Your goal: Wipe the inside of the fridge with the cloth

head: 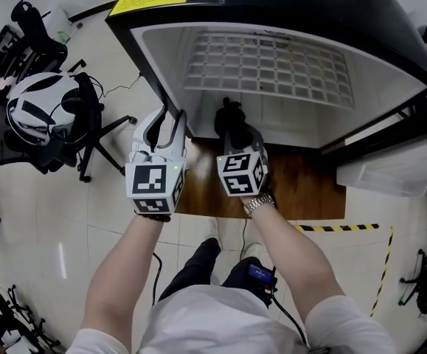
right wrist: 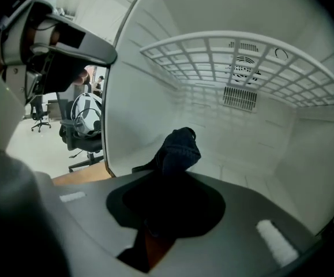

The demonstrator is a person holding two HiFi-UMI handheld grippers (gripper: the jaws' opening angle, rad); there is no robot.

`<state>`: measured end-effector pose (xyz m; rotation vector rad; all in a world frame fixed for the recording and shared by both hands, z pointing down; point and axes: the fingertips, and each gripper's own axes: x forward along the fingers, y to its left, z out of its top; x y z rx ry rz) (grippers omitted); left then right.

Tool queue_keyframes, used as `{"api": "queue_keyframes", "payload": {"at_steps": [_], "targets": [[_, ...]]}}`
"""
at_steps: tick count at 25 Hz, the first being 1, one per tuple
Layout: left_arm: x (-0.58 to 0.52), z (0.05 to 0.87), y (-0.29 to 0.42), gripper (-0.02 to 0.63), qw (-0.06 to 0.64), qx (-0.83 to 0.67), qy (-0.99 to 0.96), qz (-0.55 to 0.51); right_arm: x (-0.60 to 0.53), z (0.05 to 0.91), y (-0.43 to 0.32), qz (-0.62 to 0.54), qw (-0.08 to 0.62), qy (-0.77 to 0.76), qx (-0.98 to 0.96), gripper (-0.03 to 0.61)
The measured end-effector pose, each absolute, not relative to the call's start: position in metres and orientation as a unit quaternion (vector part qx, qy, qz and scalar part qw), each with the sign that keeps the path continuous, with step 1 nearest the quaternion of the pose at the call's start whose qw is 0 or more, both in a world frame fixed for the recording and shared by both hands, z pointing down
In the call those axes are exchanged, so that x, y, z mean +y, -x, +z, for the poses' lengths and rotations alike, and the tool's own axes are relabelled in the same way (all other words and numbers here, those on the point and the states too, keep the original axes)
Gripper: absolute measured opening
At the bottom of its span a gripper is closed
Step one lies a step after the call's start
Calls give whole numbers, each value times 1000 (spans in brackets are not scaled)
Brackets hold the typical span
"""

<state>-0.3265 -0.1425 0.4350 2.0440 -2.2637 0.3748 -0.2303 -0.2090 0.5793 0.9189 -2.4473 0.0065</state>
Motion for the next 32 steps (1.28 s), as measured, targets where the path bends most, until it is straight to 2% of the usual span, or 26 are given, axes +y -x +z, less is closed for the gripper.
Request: {"api": "queue_keyframes", "payload": {"at_steps": [17, 32], "targets": [[-141, 435, 329, 126, 40, -739, -659, 135, -262, 577, 113, 16, 272, -430, -861, 78], [-142, 434, 329, 127, 51, -745, -651, 136, -287, 577, 55, 28, 282, -481, -830, 78]]}}
